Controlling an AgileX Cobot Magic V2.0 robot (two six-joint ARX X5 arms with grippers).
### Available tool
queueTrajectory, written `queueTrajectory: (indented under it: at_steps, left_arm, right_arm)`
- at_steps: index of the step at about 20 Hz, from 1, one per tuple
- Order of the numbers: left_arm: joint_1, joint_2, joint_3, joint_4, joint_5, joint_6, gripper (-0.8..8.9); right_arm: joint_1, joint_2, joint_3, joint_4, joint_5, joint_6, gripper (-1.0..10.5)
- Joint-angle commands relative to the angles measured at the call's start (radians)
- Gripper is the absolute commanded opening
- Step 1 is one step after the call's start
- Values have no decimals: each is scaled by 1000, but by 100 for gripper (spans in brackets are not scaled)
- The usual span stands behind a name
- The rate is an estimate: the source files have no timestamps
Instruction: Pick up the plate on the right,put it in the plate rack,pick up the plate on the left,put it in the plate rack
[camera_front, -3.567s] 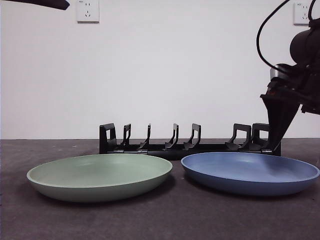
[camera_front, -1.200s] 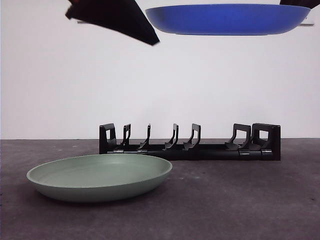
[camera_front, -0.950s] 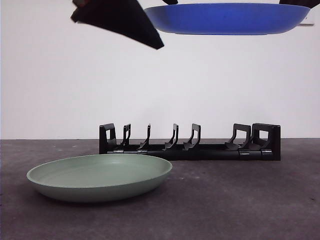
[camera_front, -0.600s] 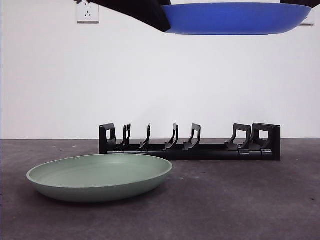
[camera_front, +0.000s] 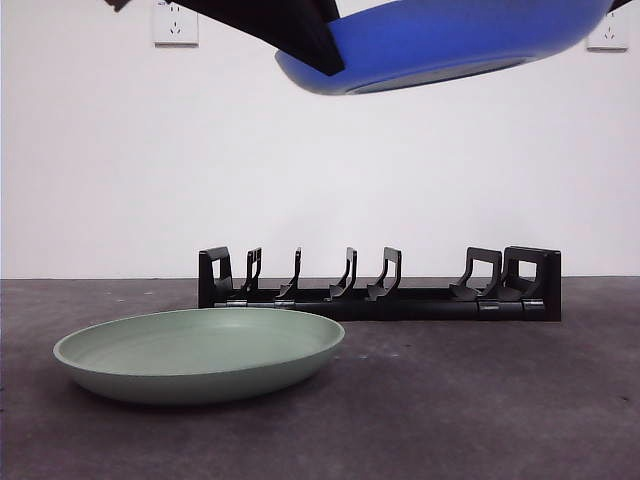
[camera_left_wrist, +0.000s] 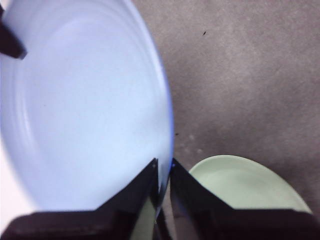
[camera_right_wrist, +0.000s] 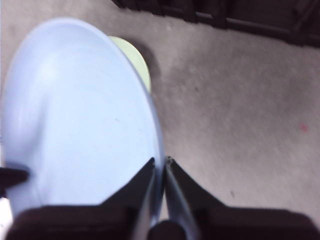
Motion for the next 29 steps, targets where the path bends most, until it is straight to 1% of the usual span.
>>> queueTrajectory:
  at_steps: [1,2,4,7,8,9,10,13,14,15,17,19,21,23,25,26,29]
  left_arm:
    - [2,-1,2,-13,-15,-100,-8]
    - [2,-1,2,-22,-15,-116,-8]
    - [2,-1,2,-32,-13,-145,-8]
    - [7,-1,2,-38,60,-238,-8]
    - [17,-1,2,-36,86,-266,-8]
    - [28,-1,2,-34,106,-292,-8]
    - [44,-1,2,-23,128,-336,-8]
    - [121,-1,2,71,222,-483,-8]
    - [159,-1,2,119,266,-542,-8]
    - [204,-1,2,171,319,-608,-8]
    - [293,5,2,287,425,-753,-8]
    - [369,17,2,394,483,-875,-8]
    - [416,28,2,449,488,-932,-8]
    - [463,40,2,491,526,-976,-8]
    - [497,60,2,530,557,-1007,-8]
    - [513,71,2,545,558,-1021,-8]
    - [555,124,2,601,564,-1061,-8]
  right_arm:
    - [-5,-2,7,18,-3,4,296]
    - [-5,-2,7,29,-13,10,326]
    - [-6,-2,12,53,-32,16,325]
    - [-7,-19,41,106,-27,43,325]
    - [-7,-32,54,143,-16,69,325]
    - [-7,-50,66,181,6,90,325]
    - [-7,-74,83,224,54,111,325]
    - [-7,-156,110,308,203,129,324]
    - [-7,-183,111,319,232,130,323]
    - [-7,-206,111,316,244,130,322]
    - [-7,-238,111,274,243,113,320]
    - [-6,-248,111,184,234,58,318]
    - [-6,-248,111,113,197,25,315]
    - [-6,-240,110,44,134,5,315]
    - [-6,-236,109,-7,77,-6,315]
    - [-6,-234,109,-27,51,-11,315]
    - [-6,-233,109,-76,7,-27,315]
